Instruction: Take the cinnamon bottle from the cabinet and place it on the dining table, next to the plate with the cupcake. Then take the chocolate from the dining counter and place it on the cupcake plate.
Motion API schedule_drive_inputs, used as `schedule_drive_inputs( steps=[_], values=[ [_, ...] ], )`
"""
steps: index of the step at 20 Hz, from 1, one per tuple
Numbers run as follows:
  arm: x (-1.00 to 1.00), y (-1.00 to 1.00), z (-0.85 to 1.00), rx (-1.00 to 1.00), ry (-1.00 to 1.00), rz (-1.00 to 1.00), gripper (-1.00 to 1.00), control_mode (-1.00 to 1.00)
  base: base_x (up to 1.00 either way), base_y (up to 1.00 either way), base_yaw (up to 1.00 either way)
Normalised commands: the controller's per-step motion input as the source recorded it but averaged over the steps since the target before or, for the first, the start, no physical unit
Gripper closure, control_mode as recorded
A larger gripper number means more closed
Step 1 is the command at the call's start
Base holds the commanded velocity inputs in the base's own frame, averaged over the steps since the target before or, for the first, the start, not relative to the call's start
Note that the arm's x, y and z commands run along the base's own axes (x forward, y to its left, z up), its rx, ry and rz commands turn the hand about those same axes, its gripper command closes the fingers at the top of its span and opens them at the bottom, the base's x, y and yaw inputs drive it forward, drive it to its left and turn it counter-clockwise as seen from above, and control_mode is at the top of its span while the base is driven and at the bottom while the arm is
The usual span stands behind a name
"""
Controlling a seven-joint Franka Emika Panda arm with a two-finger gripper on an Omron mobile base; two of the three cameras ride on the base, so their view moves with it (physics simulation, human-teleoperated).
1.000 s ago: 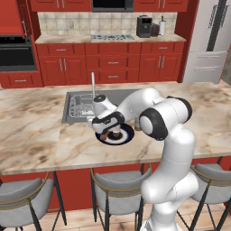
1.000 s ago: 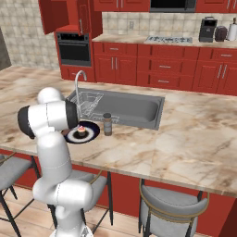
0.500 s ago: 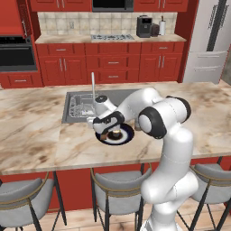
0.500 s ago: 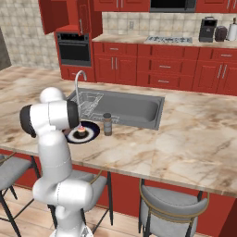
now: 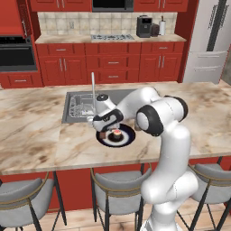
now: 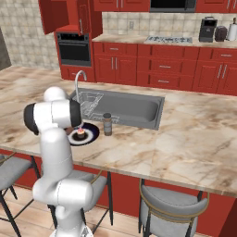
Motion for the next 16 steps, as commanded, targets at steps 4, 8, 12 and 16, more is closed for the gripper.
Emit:
schedule_drive_inputs(
  steps=[4, 8, 12, 16],
  values=[
    [0.06, 0.0, 0.17, 0.05, 0.08, 0.03, -1.0, -1.0, 0.0, 0.0, 0.0],
    [-0.02, 0.0, 0.31, 0.04, 0.11, 0.03, -1.0, -1.0, 0.0, 0.0, 0.0],
    [-0.14, -0.02, 0.39, 0.03, 0.04, 0.02, -1.0, -1.0, 0.0, 0.0, 0.0],
    [-0.52, -0.05, 0.33, 0.06, 0.03, 0.01, -1.0, -1.0, 0.0, 0.0, 0.0]
  ],
)
